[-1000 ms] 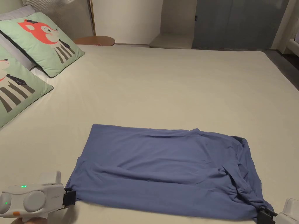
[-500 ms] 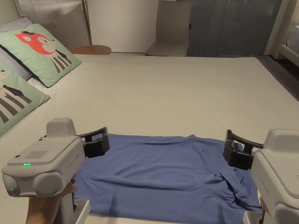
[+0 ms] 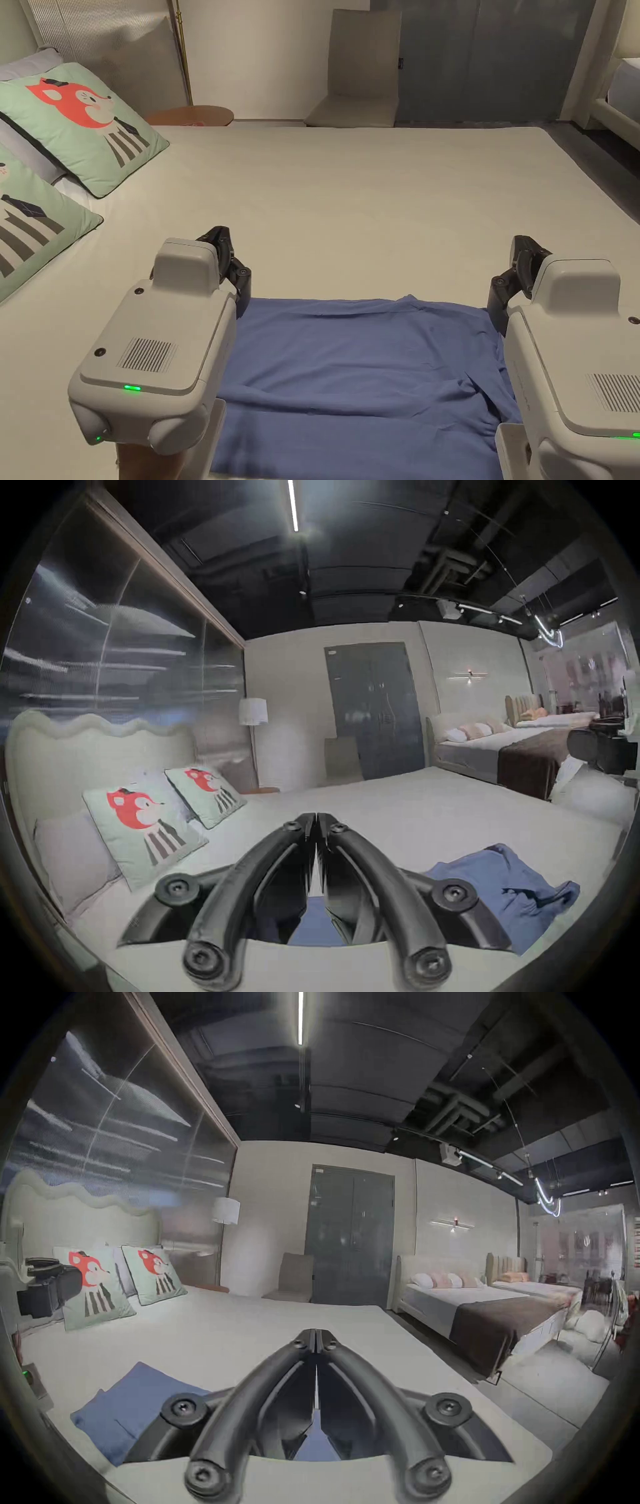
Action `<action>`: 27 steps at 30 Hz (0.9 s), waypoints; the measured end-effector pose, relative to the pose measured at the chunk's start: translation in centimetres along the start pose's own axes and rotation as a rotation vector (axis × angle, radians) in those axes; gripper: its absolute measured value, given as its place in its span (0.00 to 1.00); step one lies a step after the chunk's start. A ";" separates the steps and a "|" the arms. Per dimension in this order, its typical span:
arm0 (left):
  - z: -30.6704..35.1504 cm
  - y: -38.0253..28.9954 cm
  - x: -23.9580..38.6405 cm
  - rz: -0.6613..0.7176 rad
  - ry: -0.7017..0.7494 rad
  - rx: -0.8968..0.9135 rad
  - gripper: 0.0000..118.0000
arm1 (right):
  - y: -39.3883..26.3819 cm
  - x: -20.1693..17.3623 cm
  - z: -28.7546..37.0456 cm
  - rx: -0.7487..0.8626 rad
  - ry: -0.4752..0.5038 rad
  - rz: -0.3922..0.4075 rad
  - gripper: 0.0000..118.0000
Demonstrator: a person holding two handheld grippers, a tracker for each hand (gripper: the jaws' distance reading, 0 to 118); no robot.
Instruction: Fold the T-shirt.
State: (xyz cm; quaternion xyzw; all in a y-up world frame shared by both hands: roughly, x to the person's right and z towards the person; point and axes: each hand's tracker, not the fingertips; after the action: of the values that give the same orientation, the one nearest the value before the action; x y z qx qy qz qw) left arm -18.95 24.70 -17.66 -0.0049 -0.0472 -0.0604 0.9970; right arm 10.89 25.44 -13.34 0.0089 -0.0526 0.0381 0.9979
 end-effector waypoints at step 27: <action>-30.0 -10.8 -9.2 0.137 -0.055 -0.796 0.36 | -4.4 -0.4 -13.9 -0.164 0.027 0.030 0.00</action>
State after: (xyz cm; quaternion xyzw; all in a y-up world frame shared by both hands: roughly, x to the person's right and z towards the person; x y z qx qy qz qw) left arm -26.58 14.64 -48.30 -0.3951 -0.0461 -0.0070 0.9174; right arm 12.30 21.36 -27.25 -0.0743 -0.0424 0.0488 0.9951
